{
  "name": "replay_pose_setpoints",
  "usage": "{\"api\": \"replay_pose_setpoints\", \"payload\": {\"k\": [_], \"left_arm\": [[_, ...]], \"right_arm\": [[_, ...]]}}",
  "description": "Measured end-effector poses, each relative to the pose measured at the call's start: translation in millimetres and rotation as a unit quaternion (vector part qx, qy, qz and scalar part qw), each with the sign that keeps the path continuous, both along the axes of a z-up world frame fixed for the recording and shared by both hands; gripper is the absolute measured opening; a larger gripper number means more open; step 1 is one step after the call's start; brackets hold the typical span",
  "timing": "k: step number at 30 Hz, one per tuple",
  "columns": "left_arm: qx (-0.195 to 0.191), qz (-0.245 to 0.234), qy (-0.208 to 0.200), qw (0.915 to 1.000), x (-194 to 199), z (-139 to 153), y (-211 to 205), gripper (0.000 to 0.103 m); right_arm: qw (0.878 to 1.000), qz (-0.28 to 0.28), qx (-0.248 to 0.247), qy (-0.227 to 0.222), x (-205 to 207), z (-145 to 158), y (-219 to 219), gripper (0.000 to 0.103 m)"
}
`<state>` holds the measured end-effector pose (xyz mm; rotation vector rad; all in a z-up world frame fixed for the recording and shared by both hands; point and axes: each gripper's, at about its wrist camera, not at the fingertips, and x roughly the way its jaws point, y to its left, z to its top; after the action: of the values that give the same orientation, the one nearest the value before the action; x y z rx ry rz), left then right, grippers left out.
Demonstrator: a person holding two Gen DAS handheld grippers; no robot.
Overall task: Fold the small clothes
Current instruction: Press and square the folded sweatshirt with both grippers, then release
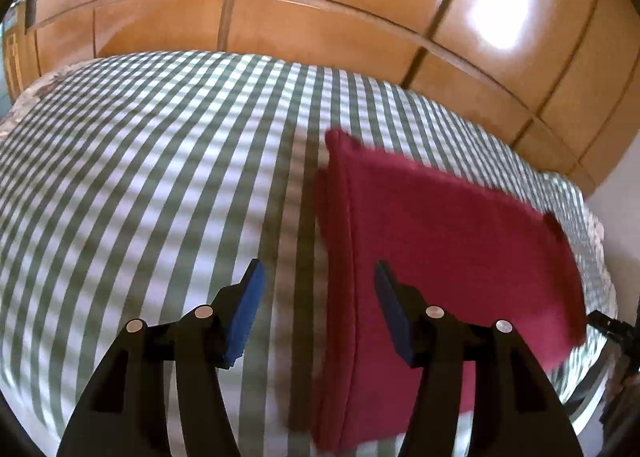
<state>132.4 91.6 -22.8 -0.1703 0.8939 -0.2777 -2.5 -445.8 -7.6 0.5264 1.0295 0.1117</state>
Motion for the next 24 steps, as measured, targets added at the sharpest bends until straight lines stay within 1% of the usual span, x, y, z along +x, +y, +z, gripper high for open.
{"api": "replay_pose_setpoints", "payload": {"k": [2, 3, 4, 5, 6, 7, 9, 10, 11, 12, 13, 14, 16, 18, 21, 23, 24], "left_arm": [[0.009, -0.008, 0.011, 0.9999, -10.8, -10.1, -2.3, 0.056], [0.011, -0.006, 0.018, 0.9998, -11.5, -14.0, -2.6, 0.056], [0.012, -0.005, 0.026, 0.9996, -12.0, -18.6, -3.0, 0.056], [0.014, -0.005, 0.029, 0.9995, -11.3, -20.8, -3.9, 0.056], [0.02, -0.004, 0.026, 0.9995, -11.9, -22.3, -5.1, 0.056], [0.022, -0.003, 0.025, 0.9995, -12.3, -22.6, -5.8, 0.056], [0.029, -0.007, 0.025, 0.9992, -12.8, -24.3, -7.6, 0.057], [0.038, -0.007, 0.023, 0.999, -12.4, -26.2, -8.6, 0.063], [0.044, -0.005, 0.024, 0.9987, -10.9, -28.8, -9.8, 0.064], [0.04, -0.005, 0.027, 0.9988, -9.1, -31.7, -8.9, 0.064], [0.034, -0.004, 0.029, 0.999, -8.5, -32.1, -7.3, 0.064], [0.026, -0.002, 0.033, 0.9991, -7.4, -31.1, -4.9, 0.064], [0.018, -0.001, 0.031, 0.9993, -11.6, -25.8, 1.5, 0.064], [0.006, -0.008, 0.026, 0.9996, -17.7, -19.8, 11.6, 0.064], [-0.014, -0.006, 0.028, 0.9995, -27.6, -15.3, 28.9, 0.064], [-0.043, -0.011, 0.026, 0.9987, -39.8, -15.5, 42.0, 0.064], [-0.054, -0.014, 0.028, 0.9981, -45.2, -16.2, 45.9, 0.064]], "right_arm": [[1.0, 0.005, 0.007, 0.013, -3.1, -11.3, 7.6, 0.042], [1.0, 0.008, 0.003, 0.016, -2.5, -14.0, 11.2, 0.035], [1.0, 0.01, -0.016, 0.022, -1.2, -14.9, 15.4, 0.027], [0.999, 0.009, -0.027, 0.023, 1.8, -13.5, 14.0, 0.014], [0.999, 0.006, -0.031, 0.017, 0.7, -8.0, 12.1, 0.009], [0.999, -0.002, -0.032, 0.0, -2.5, 2.5, 7.4, 0.008], [0.999, -0.011, -0.039, -0.018, -6.4, 11.9, 0.7, 0.007], [0.999, -0.011, -0.048, -0.012, -5.6, 6.7, 0.2, 0.007], [0.998, -0.007, -0.058, 0.003, -2.2, -2.6, 1.6, 0.007], [0.998, -0.002, -0.066, 0.022, -0.5, -16.7, 4.9, 0.007], [0.997, -0.002, -0.066, 0.027, -0.2, -26.4, 7.3, 0.008], [0.998, -0.01, -0.059, 0.019, -1.5, -26.3, 5.8, 0.009], [0.999, -0.032, -0.039, 0.015, -6.1, -21.1, -2.0, 0.016], [0.998, -0.037, -0.055, 0.017, -11.3, -17.3, -4.9, 0.03], [0.995, -0.053, -0.078, 0.01, -19.2, -3.0, -5.2, 0.031], [0.994, -0.064, -0.091, -0.003, -23.1, 8.3, -2.5, 0.033], [0.994, -0.062, -0.089, -0.011, -23.7, 13.5, 0.9, 0.033]]}}
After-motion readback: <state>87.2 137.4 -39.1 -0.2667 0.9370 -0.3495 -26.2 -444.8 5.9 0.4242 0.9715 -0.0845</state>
